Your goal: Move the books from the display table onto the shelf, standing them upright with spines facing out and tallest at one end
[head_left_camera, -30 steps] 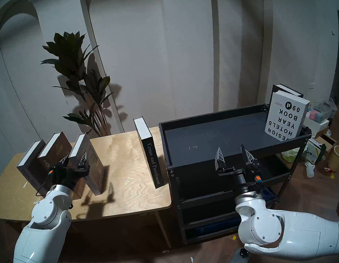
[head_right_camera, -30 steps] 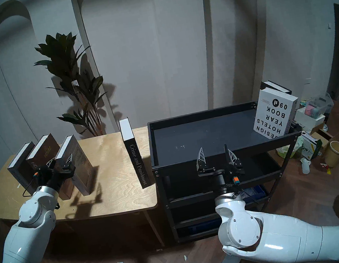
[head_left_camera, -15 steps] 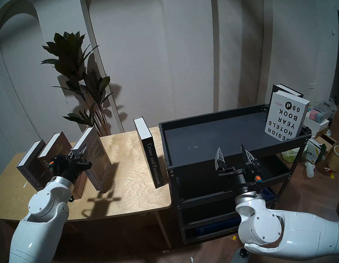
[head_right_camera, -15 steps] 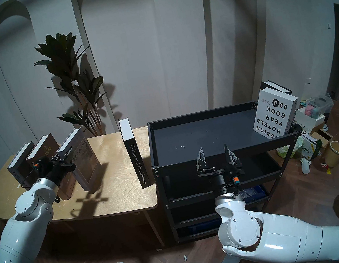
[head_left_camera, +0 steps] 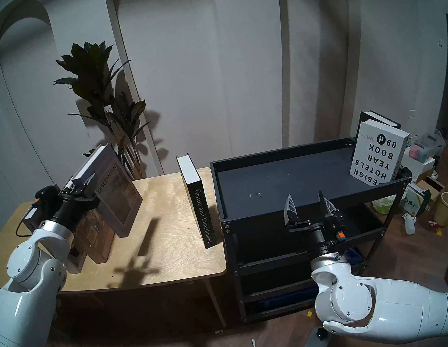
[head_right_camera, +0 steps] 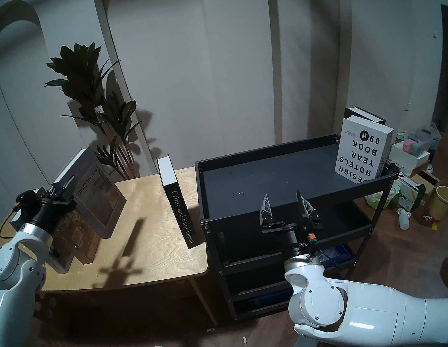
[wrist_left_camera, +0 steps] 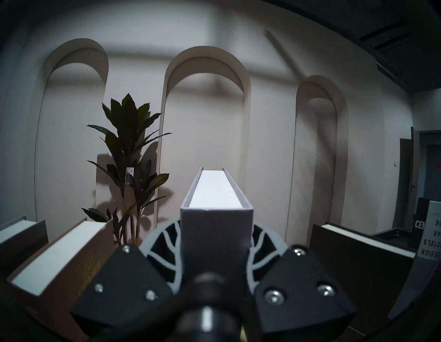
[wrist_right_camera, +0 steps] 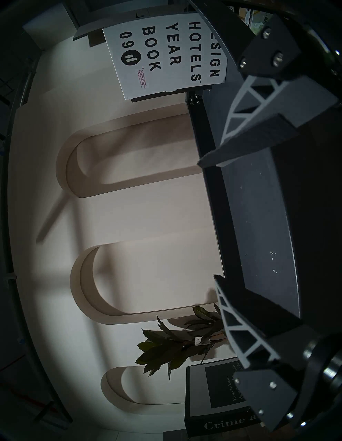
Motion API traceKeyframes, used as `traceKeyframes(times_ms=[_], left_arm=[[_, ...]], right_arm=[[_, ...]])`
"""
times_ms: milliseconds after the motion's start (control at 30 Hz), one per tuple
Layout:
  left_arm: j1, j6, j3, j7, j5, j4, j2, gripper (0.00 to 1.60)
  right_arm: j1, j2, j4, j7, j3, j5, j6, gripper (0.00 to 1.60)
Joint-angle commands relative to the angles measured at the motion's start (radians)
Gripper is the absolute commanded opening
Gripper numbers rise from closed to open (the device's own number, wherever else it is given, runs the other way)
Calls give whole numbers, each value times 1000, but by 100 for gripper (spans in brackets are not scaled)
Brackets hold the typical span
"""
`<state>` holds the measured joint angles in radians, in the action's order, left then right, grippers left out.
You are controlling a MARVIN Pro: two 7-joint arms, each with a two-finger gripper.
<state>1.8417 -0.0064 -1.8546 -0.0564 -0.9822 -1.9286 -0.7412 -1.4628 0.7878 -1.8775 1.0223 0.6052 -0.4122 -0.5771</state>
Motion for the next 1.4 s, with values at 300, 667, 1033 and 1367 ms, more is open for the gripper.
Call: traceKeyframes(times_ms=[300,667,1033,1367], left_arm=[[-154,122,-118,84,-207,-187,54,0],[-254,188,-92,194,-306,-198,129,0],[-342,225,-36,264,-363,-207,149,0],[-403,250,-3,324,-402,-200,166,0]], right_arm=[[54,73,-10,-28,-11,40,3,160],[164,187,8,-106,-60,129,57,160],[275,301,1,-196,-119,217,158,160],[396,416,-14,-295,-210,296,275,160]])
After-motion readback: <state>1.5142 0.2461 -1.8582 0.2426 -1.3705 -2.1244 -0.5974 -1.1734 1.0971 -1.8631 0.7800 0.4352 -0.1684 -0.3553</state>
